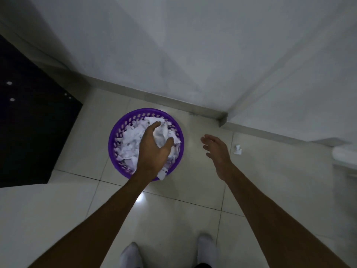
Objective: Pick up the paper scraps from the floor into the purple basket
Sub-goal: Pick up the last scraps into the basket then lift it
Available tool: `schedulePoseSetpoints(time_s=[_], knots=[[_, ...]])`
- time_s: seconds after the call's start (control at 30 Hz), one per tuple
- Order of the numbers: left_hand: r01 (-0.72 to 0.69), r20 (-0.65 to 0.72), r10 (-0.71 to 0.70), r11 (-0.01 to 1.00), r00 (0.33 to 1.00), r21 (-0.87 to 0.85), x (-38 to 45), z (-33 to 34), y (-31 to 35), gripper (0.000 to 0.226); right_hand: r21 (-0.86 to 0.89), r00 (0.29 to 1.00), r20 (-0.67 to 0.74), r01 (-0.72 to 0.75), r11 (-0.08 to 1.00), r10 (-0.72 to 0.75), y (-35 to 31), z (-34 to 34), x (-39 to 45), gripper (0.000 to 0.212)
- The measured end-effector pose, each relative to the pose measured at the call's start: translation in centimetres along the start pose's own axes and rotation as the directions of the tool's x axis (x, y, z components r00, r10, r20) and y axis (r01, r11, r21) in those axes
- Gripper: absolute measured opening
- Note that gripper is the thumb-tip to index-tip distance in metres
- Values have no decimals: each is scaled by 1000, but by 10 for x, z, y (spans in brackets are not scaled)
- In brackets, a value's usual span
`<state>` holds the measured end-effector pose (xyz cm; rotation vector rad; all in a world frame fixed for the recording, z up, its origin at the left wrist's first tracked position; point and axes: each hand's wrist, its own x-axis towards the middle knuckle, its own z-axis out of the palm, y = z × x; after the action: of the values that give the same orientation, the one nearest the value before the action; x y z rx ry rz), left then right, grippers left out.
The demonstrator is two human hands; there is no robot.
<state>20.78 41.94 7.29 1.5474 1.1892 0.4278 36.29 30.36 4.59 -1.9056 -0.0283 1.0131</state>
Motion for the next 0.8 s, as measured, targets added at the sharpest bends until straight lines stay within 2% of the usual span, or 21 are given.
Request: schedulePoseSetpoints(time_s=[0.27, 0.47, 0.67, 0.73, 0.8], knots=[[-108, 215, 104, 994, 971, 8, -23, 111, 12, 59, 21, 997, -75, -24, 999, 25, 42, -85, 30, 41], [-60, 324, 36, 996, 946, 62, -14, 192, -29, 61, 21, 996, -93, 2, 1000, 0, 96, -132, 85, 34], [25, 377, -31, 999, 926, 21, 19, 264, -89, 54, -204, 965, -218, 98, 974, -143, 158, -169, 160, 38], [41, 406, -49, 999, 913, 29, 30, 287, -107, 53, -328, 955, -203, 142, 934, -217, 174, -177, 181, 42], [54, 427, -66, 998, 902, 40, 39, 304, -124, 54, -455, 920, -144, 265, 850, -364, 189, -183, 199, 50]])
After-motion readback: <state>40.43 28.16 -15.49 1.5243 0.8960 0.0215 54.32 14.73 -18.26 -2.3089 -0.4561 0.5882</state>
